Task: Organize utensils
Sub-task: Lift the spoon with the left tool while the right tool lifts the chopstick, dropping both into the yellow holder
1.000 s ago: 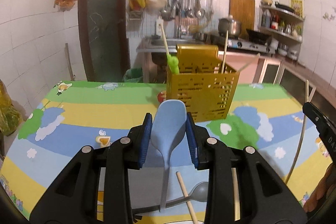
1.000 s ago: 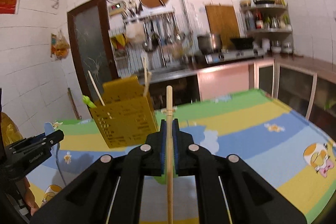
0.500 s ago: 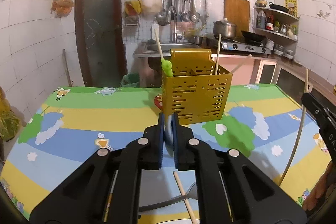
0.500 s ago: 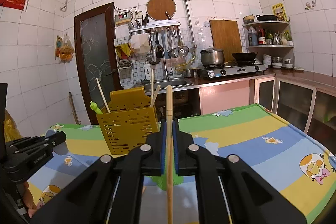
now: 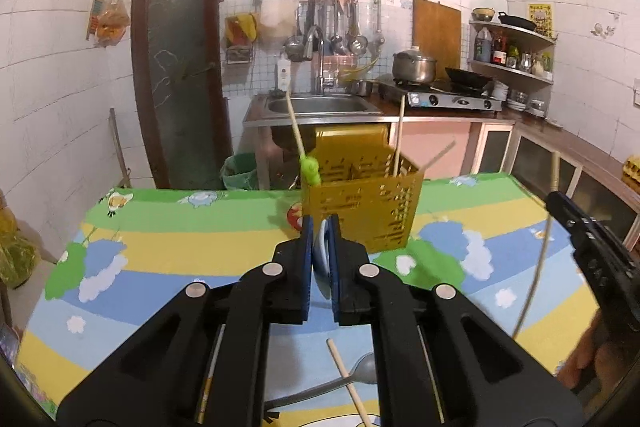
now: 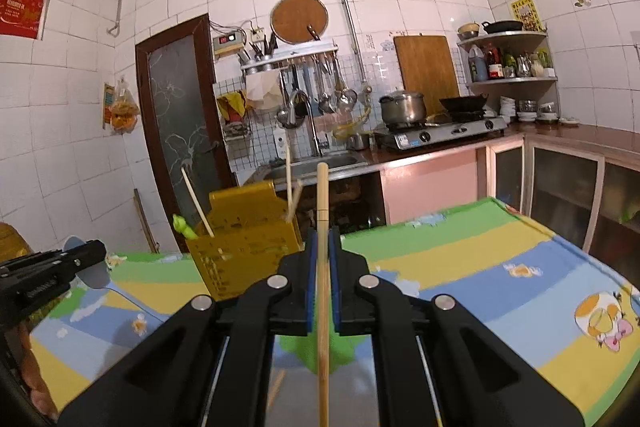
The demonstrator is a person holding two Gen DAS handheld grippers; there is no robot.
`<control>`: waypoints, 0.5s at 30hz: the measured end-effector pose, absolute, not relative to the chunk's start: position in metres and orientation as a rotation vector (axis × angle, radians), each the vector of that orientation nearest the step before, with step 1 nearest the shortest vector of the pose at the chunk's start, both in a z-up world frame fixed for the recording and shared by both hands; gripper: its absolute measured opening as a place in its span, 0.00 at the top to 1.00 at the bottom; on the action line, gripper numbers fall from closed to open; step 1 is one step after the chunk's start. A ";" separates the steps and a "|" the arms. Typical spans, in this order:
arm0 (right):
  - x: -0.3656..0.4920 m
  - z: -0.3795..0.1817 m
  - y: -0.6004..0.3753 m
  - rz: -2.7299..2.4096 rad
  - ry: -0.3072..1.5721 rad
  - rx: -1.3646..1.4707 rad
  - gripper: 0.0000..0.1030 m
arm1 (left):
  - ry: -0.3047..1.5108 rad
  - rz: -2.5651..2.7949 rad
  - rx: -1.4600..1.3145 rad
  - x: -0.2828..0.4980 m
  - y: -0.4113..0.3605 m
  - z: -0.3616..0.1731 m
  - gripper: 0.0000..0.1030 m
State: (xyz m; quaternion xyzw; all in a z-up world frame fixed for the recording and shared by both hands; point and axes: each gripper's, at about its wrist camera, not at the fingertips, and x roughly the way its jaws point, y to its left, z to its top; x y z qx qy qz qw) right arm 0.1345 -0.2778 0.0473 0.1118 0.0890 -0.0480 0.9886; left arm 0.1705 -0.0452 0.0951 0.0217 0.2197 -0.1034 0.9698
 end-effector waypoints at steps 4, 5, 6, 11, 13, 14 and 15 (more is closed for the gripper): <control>0.153 0.077 -0.275 -0.091 0.129 0.188 0.94 | 0.411 -0.212 0.053 0.178 -0.046 0.132 0.94; 0.160 0.086 -0.276 -0.085 0.119 0.193 0.94 | 0.402 -0.211 0.047 0.181 -0.046 0.141 0.94; 0.169 0.097 -0.277 -0.080 0.103 0.199 0.94 | 0.385 -0.207 0.037 0.186 -0.045 0.154 0.94; 0.215 0.137 -0.278 -0.073 0.031 0.252 0.94 | 0.329 -0.174 0.049 0.219 -0.052 0.188 0.94; 0.238 0.152 -0.279 -0.050 -0.010 0.285 0.94 | 0.333 -0.169 0.056 0.239 -0.056 0.190 0.94; 0.247 0.157 -0.277 -0.050 -0.028 0.288 0.94 | 0.334 -0.164 0.061 0.248 -0.059 0.190 0.94; 0.256 0.162 -0.276 -0.053 -0.050 0.284 0.94 | 0.333 -0.156 0.072 0.258 -0.061 0.188 0.94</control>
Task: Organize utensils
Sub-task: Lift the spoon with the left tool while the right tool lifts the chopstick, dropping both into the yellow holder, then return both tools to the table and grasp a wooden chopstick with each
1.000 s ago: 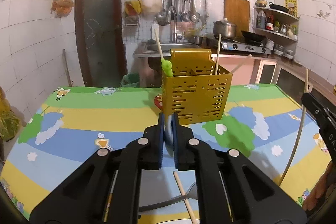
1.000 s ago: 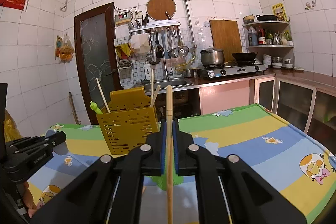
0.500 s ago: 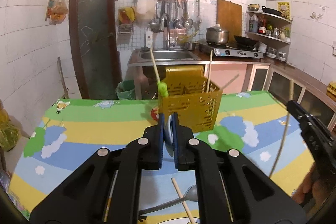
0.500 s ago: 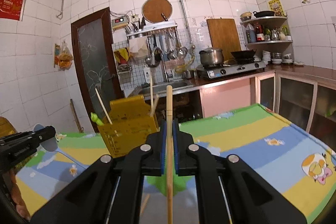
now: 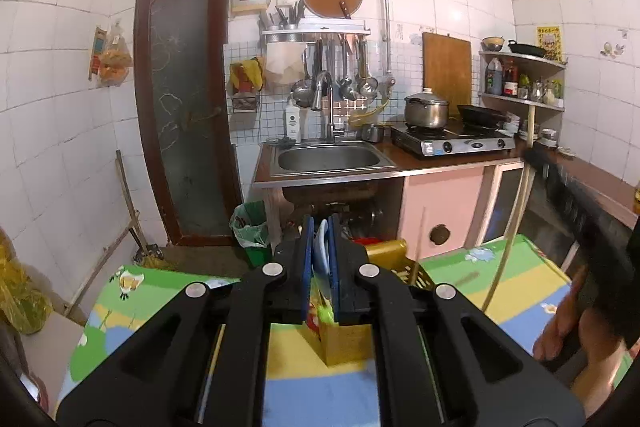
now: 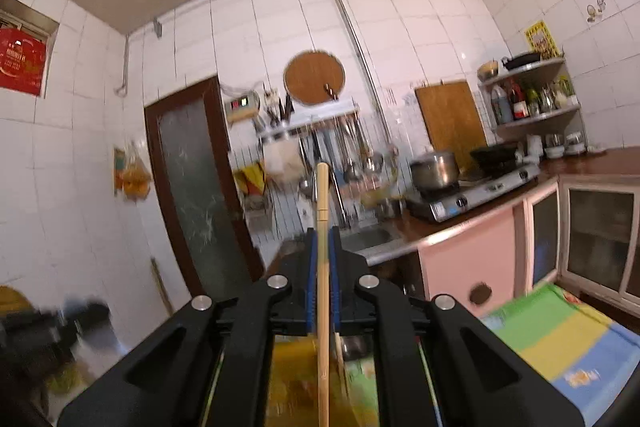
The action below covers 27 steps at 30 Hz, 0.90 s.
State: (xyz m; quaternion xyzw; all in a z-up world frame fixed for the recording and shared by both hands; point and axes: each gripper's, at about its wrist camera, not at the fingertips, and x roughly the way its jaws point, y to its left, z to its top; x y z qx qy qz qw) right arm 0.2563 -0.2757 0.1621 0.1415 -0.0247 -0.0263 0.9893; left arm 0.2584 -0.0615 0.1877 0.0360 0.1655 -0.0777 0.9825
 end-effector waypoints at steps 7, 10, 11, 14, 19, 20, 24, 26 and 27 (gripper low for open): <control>0.327 0.147 -0.259 -0.088 -0.118 0.217 0.94 | 0.363 -0.149 0.076 0.317 -0.069 0.159 0.94; 0.347 0.130 -0.258 -0.088 -0.081 0.207 0.94 | 0.401 -0.151 0.061 0.338 -0.070 0.140 0.94; 0.353 0.123 -0.256 -0.090 -0.062 0.196 0.94 | 0.414 -0.152 0.059 0.342 -0.070 0.133 0.94; 0.363 0.100 -0.254 -0.087 -0.002 0.163 0.94 | 0.446 -0.162 0.054 0.351 -0.072 0.112 0.94; 0.362 0.087 -0.256 -0.068 0.136 0.135 0.94 | 0.479 -0.145 0.067 0.350 -0.069 0.095 0.94; 0.358 0.087 -0.256 -0.076 0.156 0.116 0.93 | 0.485 -0.141 0.064 0.348 -0.066 0.094 0.92; 0.330 0.096 -0.258 -0.105 0.208 0.077 0.39 | 0.481 -0.118 0.034 0.327 -0.047 0.103 0.39; 0.311 0.100 -0.258 -0.122 0.221 0.065 0.37 | 0.462 -0.093 0.024 0.310 -0.035 0.108 0.28; 0.304 0.102 -0.257 -0.123 0.240 0.058 0.37 | 0.463 -0.085 0.022 0.303 -0.030 0.109 0.20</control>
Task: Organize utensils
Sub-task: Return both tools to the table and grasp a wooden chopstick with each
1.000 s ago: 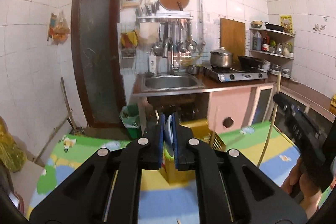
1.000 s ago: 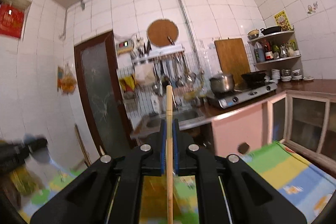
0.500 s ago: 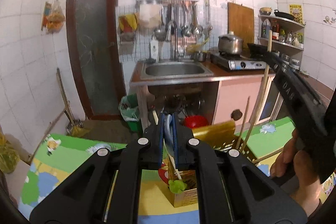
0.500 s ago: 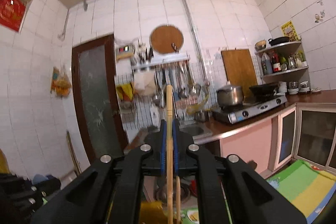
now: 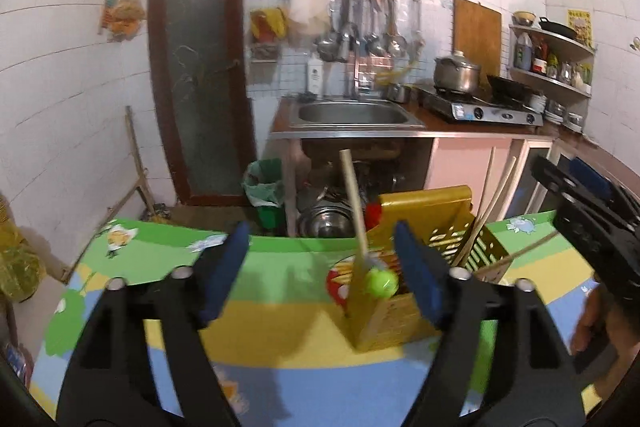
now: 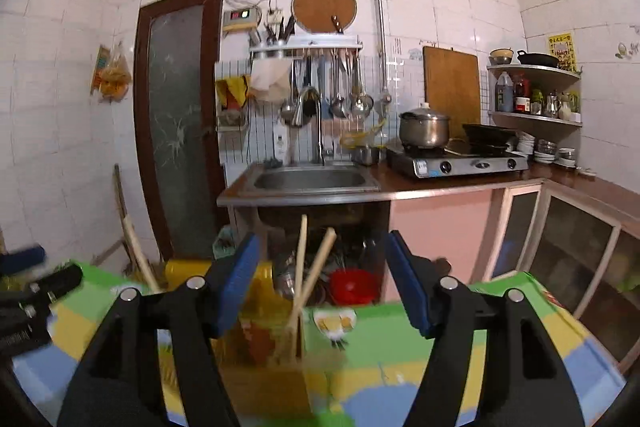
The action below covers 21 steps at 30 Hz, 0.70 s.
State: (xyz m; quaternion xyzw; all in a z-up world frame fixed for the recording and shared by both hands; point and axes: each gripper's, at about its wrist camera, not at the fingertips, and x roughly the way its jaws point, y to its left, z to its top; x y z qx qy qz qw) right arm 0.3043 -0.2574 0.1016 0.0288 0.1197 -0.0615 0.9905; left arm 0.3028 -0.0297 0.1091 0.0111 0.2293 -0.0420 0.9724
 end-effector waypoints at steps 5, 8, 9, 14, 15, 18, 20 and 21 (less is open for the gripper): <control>0.259 0.087 -0.250 -0.143 0.389 0.035 0.37 | 0.514 -0.050 0.010 0.263 0.000 0.100 0.06; 0.233 0.064 -0.240 -0.132 0.486 0.028 0.37 | 0.549 -0.046 0.013 0.244 0.010 0.085 0.05; 0.226 0.056 -0.238 -0.127 0.509 0.030 0.37 | 0.570 -0.044 0.015 0.237 0.012 0.076 0.05; 0.200 0.012 -0.228 -0.140 0.643 0.050 0.37 | 0.648 -0.044 0.037 0.216 0.017 0.041 0.05; 0.196 0.001 -0.228 -0.139 0.678 0.072 0.37 | 0.663 -0.042 0.038 0.213 0.018 0.032 0.05; 0.197 -0.021 -0.225 -0.143 0.749 0.099 0.37 | 0.710 -0.037 0.030 0.212 0.017 0.012 0.05; 0.201 -0.035 -0.222 -0.148 0.793 0.099 0.38 | 0.733 -0.037 0.034 0.211 0.015 -0.001 0.05; 0.203 -0.041 -0.220 -0.152 0.814 0.100 0.39 | 0.740 -0.033 0.043 0.211 0.013 -0.007 0.05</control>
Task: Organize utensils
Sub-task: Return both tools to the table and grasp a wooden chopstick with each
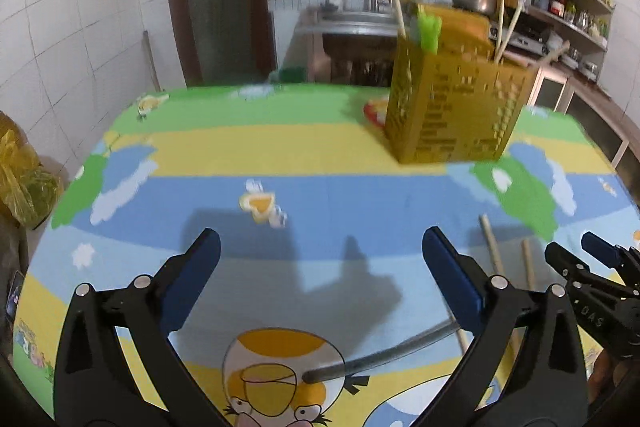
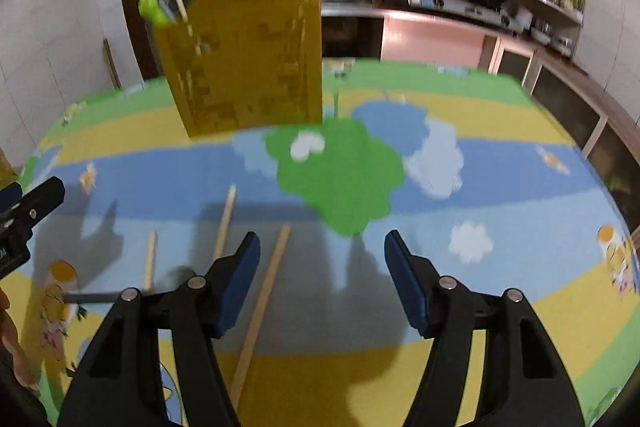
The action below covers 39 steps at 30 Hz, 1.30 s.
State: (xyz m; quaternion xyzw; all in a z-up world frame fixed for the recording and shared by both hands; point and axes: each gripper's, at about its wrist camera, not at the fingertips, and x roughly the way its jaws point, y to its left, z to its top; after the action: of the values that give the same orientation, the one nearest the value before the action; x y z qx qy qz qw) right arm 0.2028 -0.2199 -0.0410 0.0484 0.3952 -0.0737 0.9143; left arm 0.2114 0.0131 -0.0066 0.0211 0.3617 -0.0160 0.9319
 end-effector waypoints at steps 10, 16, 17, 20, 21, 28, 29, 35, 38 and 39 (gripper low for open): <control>0.211 -0.065 -0.197 -0.116 0.879 0.102 0.81 | 0.778 -0.024 0.071 0.214 0.003 -0.026 0.05; 0.208 -0.065 -0.206 -0.054 0.883 0.129 0.92 | 0.832 -0.036 0.045 0.217 -0.003 -0.031 0.05; 0.208 -0.065 -0.210 -0.051 0.886 0.135 0.94 | 0.840 -0.037 0.041 0.217 -0.004 -0.031 0.05; 0.209 -0.064 -0.228 -0.056 0.892 0.146 0.94 | 0.854 -0.033 0.053 0.217 -0.014 -0.030 0.05; 0.210 -0.065 -0.236 -0.052 0.898 0.155 0.94 | 0.853 -0.034 0.062 0.217 -0.018 -0.030 0.05; 0.212 -0.067 -0.277 -0.061 0.896 0.203 0.94 | 0.902 -0.039 0.085 0.219 -0.053 -0.040 0.08; 0.211 -0.068 -0.279 -0.054 0.890 0.216 0.94 | 0.905 -0.039 0.094 0.220 -0.058 -0.042 0.09; 0.209 -0.068 -0.277 -0.058 0.881 0.200 0.94 | 1.006 -0.057 0.064 0.229 -0.068 -0.056 0.45; 0.207 -0.067 -0.277 -0.078 0.883 0.197 0.94 | 1.000 -0.051 0.085 0.225 -0.073 -0.055 0.52; 0.207 -0.066 -0.276 -0.086 0.883 0.192 0.94 | 1.002 -0.052 0.087 0.225 -0.074 -0.055 0.54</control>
State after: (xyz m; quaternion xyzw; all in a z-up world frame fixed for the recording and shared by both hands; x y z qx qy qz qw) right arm 0.2069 -0.2763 -0.0662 0.0926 0.4267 -0.0415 0.8987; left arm 0.2249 -0.0738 -0.0550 0.0415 0.4800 -0.0247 0.8759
